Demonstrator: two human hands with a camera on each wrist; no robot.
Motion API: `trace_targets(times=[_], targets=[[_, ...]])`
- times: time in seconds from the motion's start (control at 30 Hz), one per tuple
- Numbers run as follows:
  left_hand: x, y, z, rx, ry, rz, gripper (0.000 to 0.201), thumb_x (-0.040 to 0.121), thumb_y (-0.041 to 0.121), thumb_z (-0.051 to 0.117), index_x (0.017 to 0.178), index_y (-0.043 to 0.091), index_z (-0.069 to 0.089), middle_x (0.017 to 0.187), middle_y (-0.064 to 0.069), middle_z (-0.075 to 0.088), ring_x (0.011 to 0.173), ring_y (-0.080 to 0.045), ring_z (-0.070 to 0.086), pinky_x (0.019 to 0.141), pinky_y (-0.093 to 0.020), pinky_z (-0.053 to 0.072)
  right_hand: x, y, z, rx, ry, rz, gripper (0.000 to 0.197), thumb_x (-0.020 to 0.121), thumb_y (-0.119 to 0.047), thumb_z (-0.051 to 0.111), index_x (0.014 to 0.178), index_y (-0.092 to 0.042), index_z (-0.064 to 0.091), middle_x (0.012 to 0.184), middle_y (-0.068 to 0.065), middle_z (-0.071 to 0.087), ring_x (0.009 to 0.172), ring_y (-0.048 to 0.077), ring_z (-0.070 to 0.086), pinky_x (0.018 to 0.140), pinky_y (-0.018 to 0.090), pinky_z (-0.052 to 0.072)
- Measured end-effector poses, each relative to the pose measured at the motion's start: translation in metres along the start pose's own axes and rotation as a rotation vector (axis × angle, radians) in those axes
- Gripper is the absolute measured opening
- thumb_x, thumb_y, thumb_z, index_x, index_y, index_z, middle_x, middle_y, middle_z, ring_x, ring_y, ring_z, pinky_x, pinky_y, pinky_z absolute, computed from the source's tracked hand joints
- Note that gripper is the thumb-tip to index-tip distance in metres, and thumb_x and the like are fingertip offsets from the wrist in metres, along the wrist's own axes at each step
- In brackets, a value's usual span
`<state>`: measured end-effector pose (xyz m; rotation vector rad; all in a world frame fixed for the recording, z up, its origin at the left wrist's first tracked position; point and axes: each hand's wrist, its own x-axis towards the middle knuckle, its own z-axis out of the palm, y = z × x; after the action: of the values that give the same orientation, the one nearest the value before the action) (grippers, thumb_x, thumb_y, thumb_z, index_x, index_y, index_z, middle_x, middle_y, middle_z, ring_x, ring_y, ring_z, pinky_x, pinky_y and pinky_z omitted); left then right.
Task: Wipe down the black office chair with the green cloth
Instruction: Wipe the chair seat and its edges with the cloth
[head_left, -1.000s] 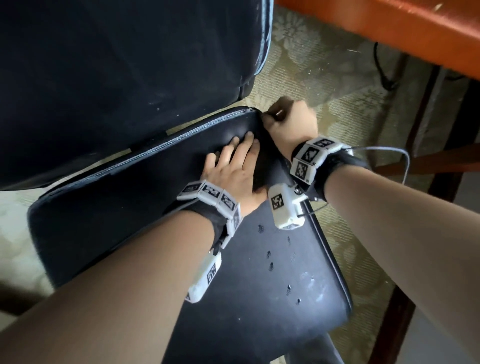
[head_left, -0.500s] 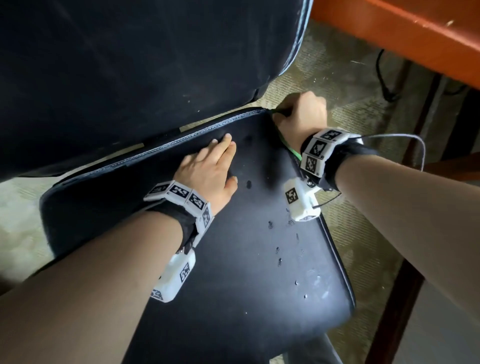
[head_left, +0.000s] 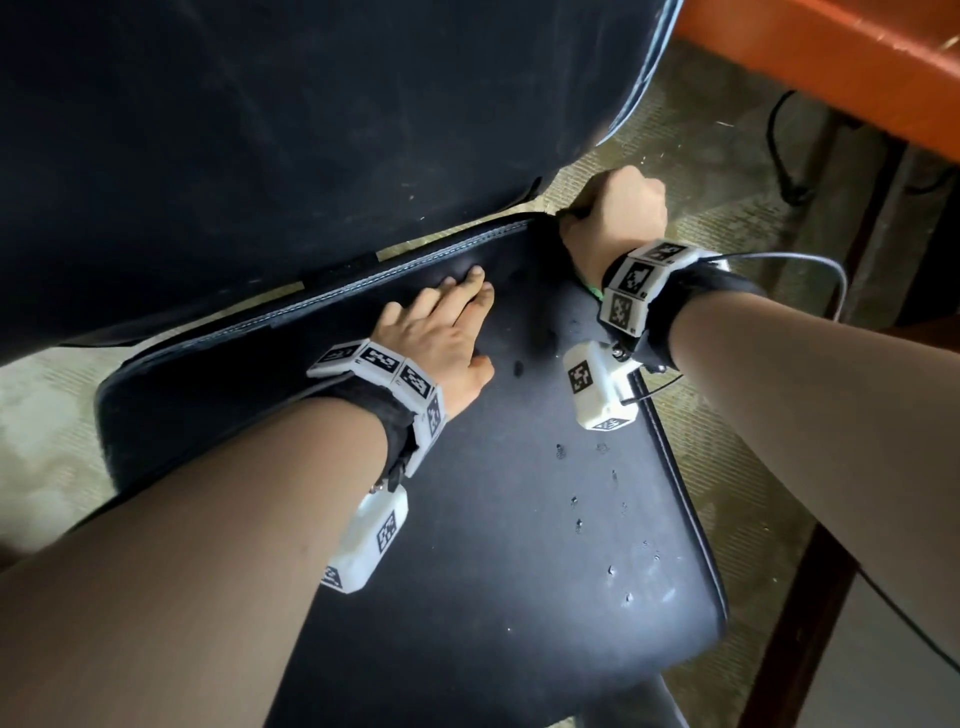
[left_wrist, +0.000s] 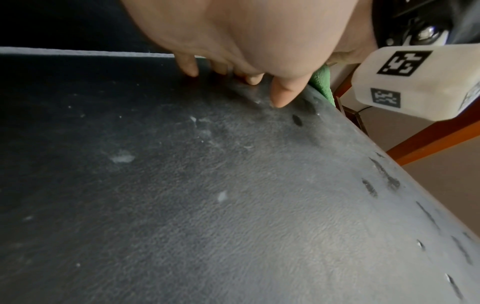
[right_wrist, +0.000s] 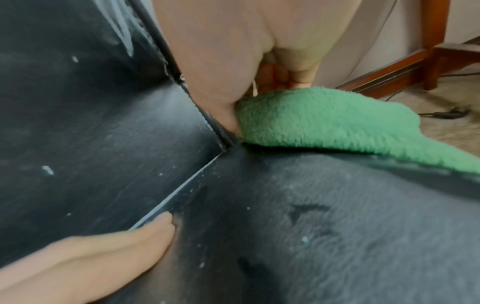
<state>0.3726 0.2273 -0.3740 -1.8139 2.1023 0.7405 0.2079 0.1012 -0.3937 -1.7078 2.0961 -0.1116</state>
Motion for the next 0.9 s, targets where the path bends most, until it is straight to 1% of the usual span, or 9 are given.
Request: trace_targets(times=[0.07, 0.23, 0.37, 0.5, 0.57, 0.63, 0.73, 0.8, 0.9], targets=[[0.0, 0.001, 0.002, 0.01, 0.004, -0.006, 0.071, 0.097, 0.037, 0.041, 0.158, 0.03, 0.005, 0.164, 0.017, -0.008, 0.149, -0.01, 0.008, 0.108, -0.037, 0.027, 0.0, 0.0, -0.001, 0.003, -0.01, 0.003, 0.028, 0.082, -0.023, 0.062, 0.105, -0.008, 0.067, 0.109, 0.017, 0.063, 0.104, 0.034, 0.056, 0.074, 0.028, 0.044], [0.0, 0.003, 0.008, 0.028, 0.026, -0.021, 0.075, 0.094, 0.039, 0.043, 0.158, 0.03, 0.005, 0.164, 0.017, -0.007, 0.149, -0.01, 0.01, 0.104, -0.036, 0.027, -0.013, -0.021, 0.012, -0.022, -0.056, -0.105, 0.027, 0.084, -0.02, 0.057, 0.108, -0.011, 0.066, 0.108, 0.013, 0.064, 0.092, 0.029, 0.054, 0.068, 0.024, 0.035], [-0.003, 0.003, 0.007, 0.005, 0.053, -0.017, 0.072, 0.096, 0.037, 0.043, 0.158, 0.029, 0.008, 0.165, 0.016, -0.004, 0.149, -0.011, 0.012, 0.105, -0.037, 0.028, -0.023, -0.026, 0.014, -0.036, -0.081, -0.186, 0.026, 0.084, -0.023, 0.055, 0.105, -0.012, 0.067, 0.102, 0.011, 0.065, 0.096, 0.031, 0.058, 0.067, 0.025, 0.034], [-0.012, 0.003, 0.002, -0.065, 0.122, 0.001, 0.065, 0.099, 0.035, 0.042, 0.158, 0.023, 0.016, 0.165, 0.013, 0.002, 0.147, -0.013, 0.017, 0.108, -0.038, 0.029, -0.017, 0.002, -0.008, 0.036, -0.022, -0.077, 0.025, 0.086, -0.025, 0.056, 0.103, -0.014, 0.071, 0.103, 0.014, 0.067, 0.098, 0.034, 0.06, 0.07, 0.026, 0.039], [-0.021, -0.003, 0.004, -0.063, 0.138, -0.021, 0.065, 0.099, 0.037, 0.041, 0.157, 0.02, 0.016, 0.166, 0.01, 0.001, 0.148, -0.013, 0.016, 0.111, -0.038, 0.026, -0.017, 0.015, -0.012, 0.064, 0.015, 0.002, 0.025, 0.086, -0.025, 0.058, 0.103, -0.014, 0.072, 0.102, 0.014, 0.069, 0.099, 0.034, 0.061, 0.072, 0.025, 0.041], [-0.03, -0.012, 0.008, -0.04, 0.137, -0.042, 0.067, 0.099, 0.037, 0.042, 0.158, 0.019, 0.015, 0.166, 0.009, -0.001, 0.15, -0.014, 0.013, 0.114, -0.038, 0.023, -0.021, 0.014, -0.008, 0.069, 0.019, 0.027, 0.026, 0.085, -0.027, 0.059, 0.104, -0.015, 0.072, 0.103, 0.014, 0.069, 0.101, 0.033, 0.06, 0.078, 0.026, 0.045], [-0.034, -0.023, 0.012, -0.062, 0.089, -0.05, 0.068, 0.1, 0.038, 0.041, 0.159, 0.025, 0.01, 0.165, 0.016, -0.007, 0.152, -0.01, 0.005, 0.116, -0.038, 0.021, -0.025, -0.007, 0.001, 0.084, 0.009, 0.012, 0.028, 0.086, -0.027, 0.058, 0.107, -0.015, 0.071, 0.105, 0.016, 0.067, 0.104, 0.034, 0.059, 0.084, 0.034, 0.05], [-0.029, -0.025, 0.011, -0.106, 0.062, -0.07, 0.066, 0.1, 0.037, 0.04, 0.158, 0.031, 0.009, 0.163, 0.022, -0.008, 0.151, -0.007, 0.004, 0.115, -0.038, 0.021, -0.024, -0.023, 0.009, 0.042, 0.002, -0.009, 0.028, 0.087, -0.024, 0.055, 0.11, -0.015, 0.07, 0.109, 0.015, 0.065, 0.106, 0.034, 0.059, 0.082, 0.032, 0.048], [-0.026, -0.025, 0.01, -0.122, 0.03, -0.093, 0.066, 0.099, 0.035, 0.039, 0.157, 0.035, 0.007, 0.162, 0.024, -0.01, 0.15, -0.005, 0.003, 0.113, -0.039, 0.02, -0.03, -0.04, 0.022, -0.044, -0.02, -0.088, 0.033, 0.089, -0.021, 0.051, 0.116, -0.008, 0.065, 0.114, 0.016, 0.062, 0.108, 0.036, 0.056, 0.075, 0.032, 0.042]])
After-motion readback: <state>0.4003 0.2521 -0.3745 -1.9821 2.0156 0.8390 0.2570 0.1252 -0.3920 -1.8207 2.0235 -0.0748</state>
